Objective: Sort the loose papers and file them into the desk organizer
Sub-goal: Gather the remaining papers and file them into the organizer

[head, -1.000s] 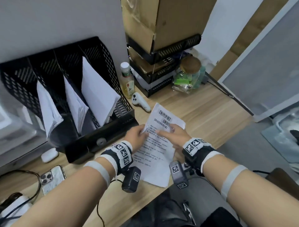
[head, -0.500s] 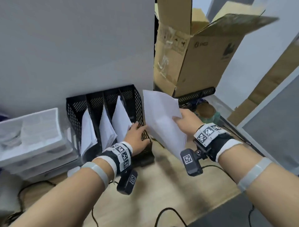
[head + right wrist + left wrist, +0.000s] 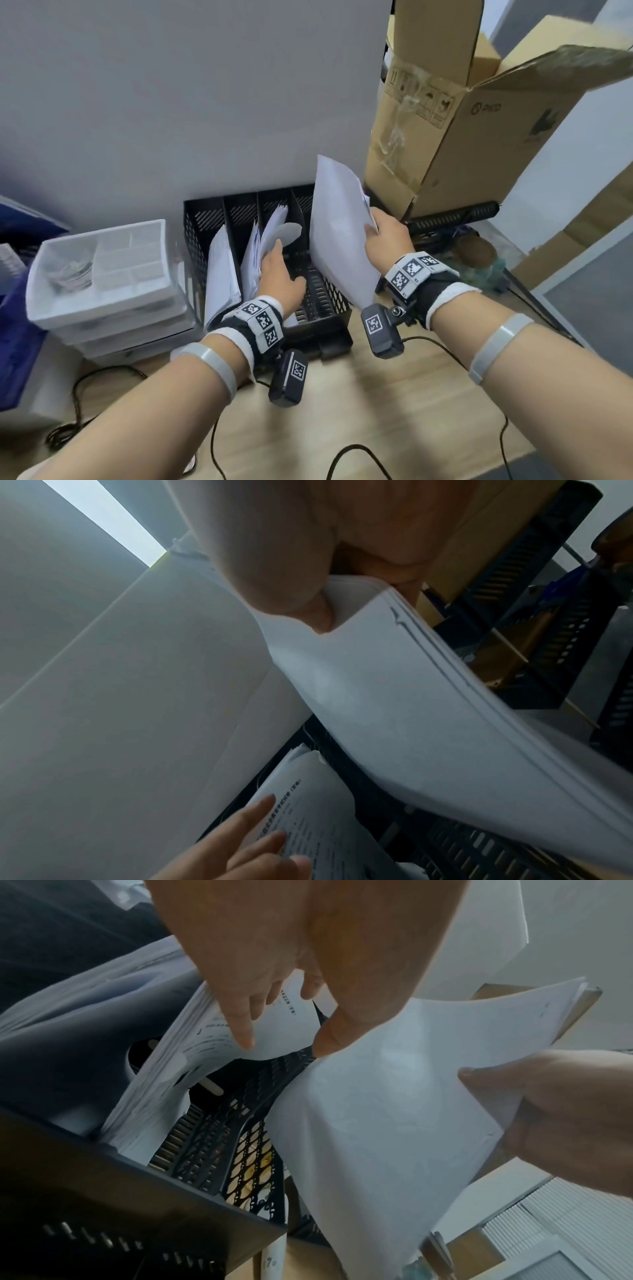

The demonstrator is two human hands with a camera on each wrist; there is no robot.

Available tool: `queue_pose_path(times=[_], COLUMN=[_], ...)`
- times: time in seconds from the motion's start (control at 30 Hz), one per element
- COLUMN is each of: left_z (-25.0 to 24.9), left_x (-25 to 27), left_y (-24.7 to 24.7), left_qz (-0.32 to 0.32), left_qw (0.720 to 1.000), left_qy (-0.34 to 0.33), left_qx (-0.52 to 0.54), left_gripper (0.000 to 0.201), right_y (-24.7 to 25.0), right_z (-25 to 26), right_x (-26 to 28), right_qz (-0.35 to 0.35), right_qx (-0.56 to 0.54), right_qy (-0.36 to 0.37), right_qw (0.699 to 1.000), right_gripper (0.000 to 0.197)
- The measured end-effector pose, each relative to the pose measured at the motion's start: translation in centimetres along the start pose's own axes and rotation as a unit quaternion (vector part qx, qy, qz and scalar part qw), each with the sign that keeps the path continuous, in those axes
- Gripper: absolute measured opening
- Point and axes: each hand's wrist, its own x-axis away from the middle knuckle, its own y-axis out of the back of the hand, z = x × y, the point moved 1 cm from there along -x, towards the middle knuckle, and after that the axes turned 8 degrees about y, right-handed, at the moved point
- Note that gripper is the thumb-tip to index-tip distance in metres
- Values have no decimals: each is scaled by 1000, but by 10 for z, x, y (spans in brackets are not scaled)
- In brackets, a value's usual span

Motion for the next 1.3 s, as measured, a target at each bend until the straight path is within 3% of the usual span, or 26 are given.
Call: queue_pose_path(times=[0.43,0.7,0.97,1.07,1.23,1.3], left_z=[1,4,-2,-2,3,5], left_x=[-14,-17,-23,-26,-27,-27], left_y=[2,-18,-27,-27,-30,-32], left_qz=[57,110,145,160,172,184], left_qw=[998,994,986,983,983,980], left_qy=[-12,-20,-1,-1,21,18], left_qx=[38,3,81,96,68,65], left_gripper=[85,79,82,83,84,84], right_y=[-26,-54,-88,-89,-97,-101], right_z=[11,-18,-11,-14,-33,-41], right_x=[-39,-37,-37,-43,-36,-34], right_qz=[-64,-20,-9,-16,85,93], right_qx=[-99,-65,-107,-126,-7,11], right_qy=[-63,-106,-66,-83,-88,-76], right_qw=[991,992,992,988,992,993], right_gripper=[40,46,49,49,44,46])
